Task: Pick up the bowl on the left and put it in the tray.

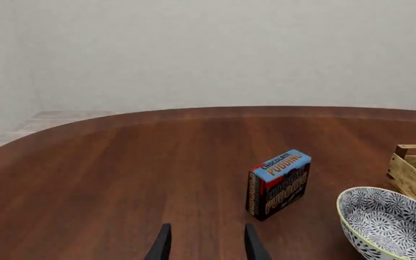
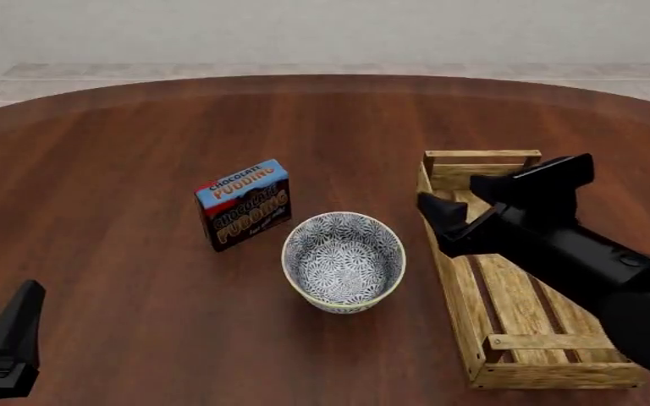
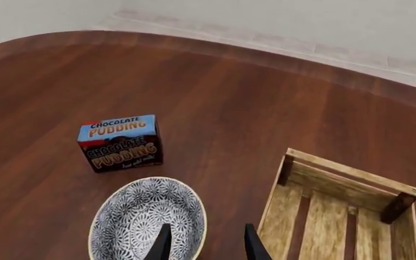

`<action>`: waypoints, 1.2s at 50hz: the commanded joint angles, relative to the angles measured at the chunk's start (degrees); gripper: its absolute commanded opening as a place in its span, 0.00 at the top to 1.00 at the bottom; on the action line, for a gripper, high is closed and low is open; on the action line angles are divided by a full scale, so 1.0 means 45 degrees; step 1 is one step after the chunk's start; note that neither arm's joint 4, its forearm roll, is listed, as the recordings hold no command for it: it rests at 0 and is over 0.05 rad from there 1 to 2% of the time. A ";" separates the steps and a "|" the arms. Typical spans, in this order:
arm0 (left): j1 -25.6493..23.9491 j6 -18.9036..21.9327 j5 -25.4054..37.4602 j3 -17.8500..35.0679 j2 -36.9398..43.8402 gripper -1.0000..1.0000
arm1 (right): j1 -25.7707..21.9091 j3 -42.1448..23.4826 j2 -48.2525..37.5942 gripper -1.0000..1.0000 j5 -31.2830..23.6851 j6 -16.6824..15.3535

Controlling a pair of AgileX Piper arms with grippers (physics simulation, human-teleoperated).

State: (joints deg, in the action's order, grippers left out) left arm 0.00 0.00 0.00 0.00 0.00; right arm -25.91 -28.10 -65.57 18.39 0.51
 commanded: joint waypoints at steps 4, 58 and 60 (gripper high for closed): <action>0.0000 0.0000 0.0000 0.0000 0.0000 0.00 | 0.0199 -0.0465 -0.1212 0.00 0.0503 -0.0303; 0.0000 0.0000 0.0000 0.0000 0.0000 0.00 | -0.0290 -0.1528 -0.3071 0.00 0.0950 -0.0758; 0.0000 0.0000 0.0000 0.0000 0.0000 0.00 | -0.0240 -0.1564 -0.3229 0.00 0.1031 -0.0724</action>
State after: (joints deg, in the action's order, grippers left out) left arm 0.00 0.00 0.00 0.00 0.00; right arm -27.38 -34.37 -78.33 22.42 -3.05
